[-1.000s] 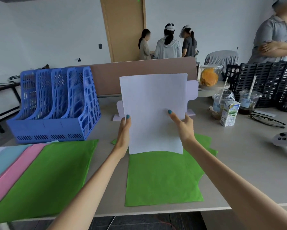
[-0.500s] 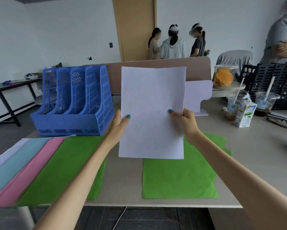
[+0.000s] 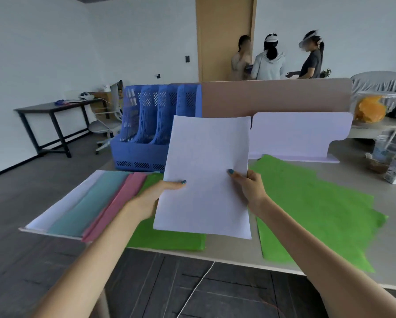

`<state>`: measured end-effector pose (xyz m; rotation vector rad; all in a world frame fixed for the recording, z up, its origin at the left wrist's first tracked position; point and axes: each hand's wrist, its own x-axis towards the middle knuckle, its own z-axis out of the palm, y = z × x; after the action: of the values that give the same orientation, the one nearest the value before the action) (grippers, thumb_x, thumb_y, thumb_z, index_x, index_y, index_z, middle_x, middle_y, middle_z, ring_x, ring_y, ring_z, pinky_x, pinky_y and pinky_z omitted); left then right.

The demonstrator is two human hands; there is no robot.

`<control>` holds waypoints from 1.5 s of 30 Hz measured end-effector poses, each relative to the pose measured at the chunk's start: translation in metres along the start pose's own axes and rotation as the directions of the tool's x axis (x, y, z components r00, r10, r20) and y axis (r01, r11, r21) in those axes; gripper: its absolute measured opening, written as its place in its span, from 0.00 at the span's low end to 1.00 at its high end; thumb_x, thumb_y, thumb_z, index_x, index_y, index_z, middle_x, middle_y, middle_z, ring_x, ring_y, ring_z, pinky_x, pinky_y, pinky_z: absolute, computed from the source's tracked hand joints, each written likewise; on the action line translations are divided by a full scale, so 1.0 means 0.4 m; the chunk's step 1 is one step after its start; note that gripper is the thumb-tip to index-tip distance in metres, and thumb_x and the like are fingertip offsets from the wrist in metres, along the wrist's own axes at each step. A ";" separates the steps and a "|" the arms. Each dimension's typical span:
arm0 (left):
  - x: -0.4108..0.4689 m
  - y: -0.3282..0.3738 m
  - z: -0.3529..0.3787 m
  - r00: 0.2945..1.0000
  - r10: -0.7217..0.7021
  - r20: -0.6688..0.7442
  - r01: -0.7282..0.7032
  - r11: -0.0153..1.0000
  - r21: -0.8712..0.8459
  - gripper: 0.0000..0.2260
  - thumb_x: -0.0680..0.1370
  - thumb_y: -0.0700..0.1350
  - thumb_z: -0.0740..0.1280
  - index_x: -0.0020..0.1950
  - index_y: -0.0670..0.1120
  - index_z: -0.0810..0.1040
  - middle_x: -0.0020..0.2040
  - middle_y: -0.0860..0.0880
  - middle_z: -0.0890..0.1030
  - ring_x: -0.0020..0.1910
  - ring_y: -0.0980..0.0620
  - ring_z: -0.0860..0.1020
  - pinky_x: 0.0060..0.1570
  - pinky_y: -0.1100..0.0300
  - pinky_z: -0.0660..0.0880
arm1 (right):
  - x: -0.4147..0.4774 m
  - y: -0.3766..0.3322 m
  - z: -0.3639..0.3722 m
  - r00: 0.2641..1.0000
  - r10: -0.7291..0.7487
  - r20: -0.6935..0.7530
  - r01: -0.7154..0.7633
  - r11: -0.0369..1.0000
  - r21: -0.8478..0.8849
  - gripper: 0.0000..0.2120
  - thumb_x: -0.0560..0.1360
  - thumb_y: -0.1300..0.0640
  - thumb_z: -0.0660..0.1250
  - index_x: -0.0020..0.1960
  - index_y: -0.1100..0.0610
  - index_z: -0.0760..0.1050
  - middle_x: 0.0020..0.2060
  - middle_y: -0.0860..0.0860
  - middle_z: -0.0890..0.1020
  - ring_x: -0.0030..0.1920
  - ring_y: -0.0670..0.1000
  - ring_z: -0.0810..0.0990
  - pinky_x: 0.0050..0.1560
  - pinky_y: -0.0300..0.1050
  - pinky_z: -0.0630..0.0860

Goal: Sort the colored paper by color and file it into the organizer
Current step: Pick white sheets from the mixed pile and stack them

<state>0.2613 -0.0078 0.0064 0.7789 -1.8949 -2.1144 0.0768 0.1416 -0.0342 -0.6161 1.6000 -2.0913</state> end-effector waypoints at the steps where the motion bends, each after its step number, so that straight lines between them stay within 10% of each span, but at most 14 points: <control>1: -0.018 -0.017 -0.034 1.000 -0.017 0.005 0.017 1.000 -0.008 0.14 0.75 0.44 0.69 0.61 0.45 0.80 0.57 0.43 0.82 0.56 0.44 0.80 0.56 0.51 0.75 | -0.005 0.015 0.029 1.000 0.006 0.007 -0.006 1.000 0.005 0.05 0.75 0.62 0.69 0.41 0.61 0.80 0.34 0.50 0.84 0.35 0.50 0.82 0.44 0.47 0.80; 7: -0.091 -0.083 -0.209 0.996 -0.079 -0.045 0.075 0.994 -0.078 0.09 0.75 0.45 0.70 0.54 0.45 0.82 0.51 0.47 0.84 0.47 0.49 0.83 0.56 0.54 0.76 | -0.037 0.073 0.210 1.000 0.025 0.000 -0.025 1.000 0.013 0.05 0.75 0.63 0.68 0.40 0.60 0.79 0.33 0.50 0.83 0.33 0.48 0.81 0.40 0.45 0.80; 15: -0.156 -0.122 -0.469 0.973 0.043 -0.225 -0.014 0.991 0.130 0.19 0.77 0.49 0.69 0.66 0.48 0.74 0.63 0.50 0.78 0.65 0.49 0.73 0.69 0.48 0.65 | -0.085 0.145 0.479 1.000 0.026 0.008 -0.025 0.997 -0.073 0.09 0.75 0.60 0.69 0.52 0.65 0.77 0.39 0.52 0.80 0.37 0.47 0.77 0.37 0.39 0.75; 22: -0.236 -0.153 -0.701 0.910 0.122 -0.396 -0.072 0.988 0.139 0.14 0.79 0.44 0.65 0.65 0.43 0.73 0.57 0.44 0.80 0.48 0.48 0.79 0.42 0.57 0.77 | -0.192 0.169 0.667 0.973 0.088 0.213 -0.051 0.983 -0.174 0.13 0.77 0.66 0.65 0.61 0.62 0.70 0.46 0.54 0.80 0.39 0.48 0.80 0.35 0.40 0.79; 29: -0.321 -0.187 -0.866 0.897 0.107 -0.429 -0.054 0.989 0.134 0.09 0.80 0.43 0.64 0.60 0.46 0.74 0.47 0.50 0.80 0.44 0.51 0.78 0.39 0.58 0.75 | -0.266 0.216 0.825 0.971 0.002 0.237 0.080 0.939 -0.335 0.25 0.74 0.76 0.59 0.66 0.58 0.62 0.50 0.57 0.78 0.40 0.52 0.79 0.34 0.45 0.82; 34: -0.363 -0.200 -0.972 0.883 0.089 -0.460 -0.029 0.990 0.136 0.14 0.80 0.42 0.64 0.66 0.43 0.73 0.53 0.47 0.79 0.48 0.48 0.77 0.46 0.55 0.74 | -0.269 0.264 0.878 0.924 -0.181 0.337 0.382 0.471 -0.795 0.16 0.74 0.60 0.68 0.60 0.54 0.71 0.54 0.48 0.79 0.53 0.49 0.78 0.54 0.52 0.77; 39: -0.381 -0.212 -1.046 0.883 0.068 -0.464 -0.007 0.991 0.132 0.16 0.80 0.42 0.63 0.68 0.42 0.71 0.56 0.47 0.78 0.52 0.47 0.76 0.50 0.54 0.71 | -0.287 0.294 0.918 0.867 -0.075 0.492 0.498 0.101 -0.861 0.34 0.69 0.43 0.72 0.69 0.53 0.64 0.65 0.48 0.69 0.65 0.50 0.69 0.65 0.47 0.66; 45: -0.395 -0.224 -1.095 0.880 0.061 -0.470 0.001 0.991 0.132 0.16 0.81 0.41 0.63 0.68 0.42 0.70 0.59 0.46 0.76 0.52 0.48 0.74 0.51 0.55 0.69 | -0.280 0.317 0.942 0.895 -0.091 0.437 0.440 0.016 -0.898 0.36 0.71 0.40 0.69 0.71 0.55 0.60 0.68 0.51 0.68 0.67 0.52 0.68 0.68 0.47 0.63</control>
<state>0.6319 -0.2961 -0.0588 1.1613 -1.7617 -1.5948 0.3972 -0.1155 -0.0786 -1.6717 2.7714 -0.4974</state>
